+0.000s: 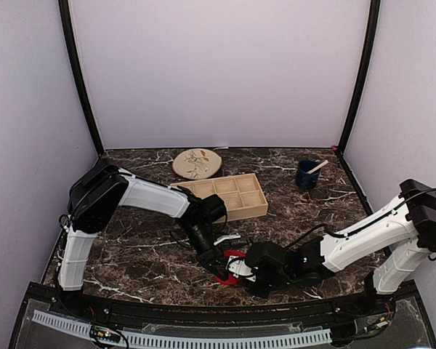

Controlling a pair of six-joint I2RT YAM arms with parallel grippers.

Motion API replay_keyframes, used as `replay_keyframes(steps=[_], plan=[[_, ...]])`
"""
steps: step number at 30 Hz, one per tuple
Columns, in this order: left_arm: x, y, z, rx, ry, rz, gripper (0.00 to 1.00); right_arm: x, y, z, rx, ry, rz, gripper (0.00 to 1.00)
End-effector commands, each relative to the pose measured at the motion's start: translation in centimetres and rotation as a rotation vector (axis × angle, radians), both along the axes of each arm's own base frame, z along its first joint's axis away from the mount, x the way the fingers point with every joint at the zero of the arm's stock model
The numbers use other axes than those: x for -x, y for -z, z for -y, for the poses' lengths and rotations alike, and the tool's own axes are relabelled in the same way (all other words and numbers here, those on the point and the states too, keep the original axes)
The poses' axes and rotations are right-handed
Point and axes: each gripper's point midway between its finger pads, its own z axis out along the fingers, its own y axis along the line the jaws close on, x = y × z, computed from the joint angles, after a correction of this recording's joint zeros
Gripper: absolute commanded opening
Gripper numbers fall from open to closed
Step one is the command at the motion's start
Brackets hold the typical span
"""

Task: Roll the socks
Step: Roll the sock at the center of the board.

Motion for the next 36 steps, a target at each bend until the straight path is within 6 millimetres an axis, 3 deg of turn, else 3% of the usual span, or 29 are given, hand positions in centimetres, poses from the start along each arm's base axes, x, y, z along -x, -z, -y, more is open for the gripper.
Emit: replay_keyframes(steps=[1,9,15,23,36], plan=[[0.0,1.5,-0.9,-0.062,0.011,0.013,0.0,0.3,0.3,-0.8,0.005,-0.02,0.002,0.21],[-0.5,1.9,-0.9,-0.089,-0.012,0.028,0.01,0.8,0.6,-0.7,0.017,-0.036,-0.023,0.06],[-1.7,1.9,-1.2,-0.104,-0.066,0.053,0.19,0.9,0.7,-0.3,0.013,-0.026,-0.038,0.01],[-3.0,0.0,-1.8,-0.038,-0.154,0.063,0.3,1.0,0.9,-0.2,0.001,-0.011,-0.058,0.0],[-4.9,-0.9,-2.9,-0.03,-0.228,0.161,0.32,0.6,1.5,0.5,-0.031,0.035,-0.187,0.0]])
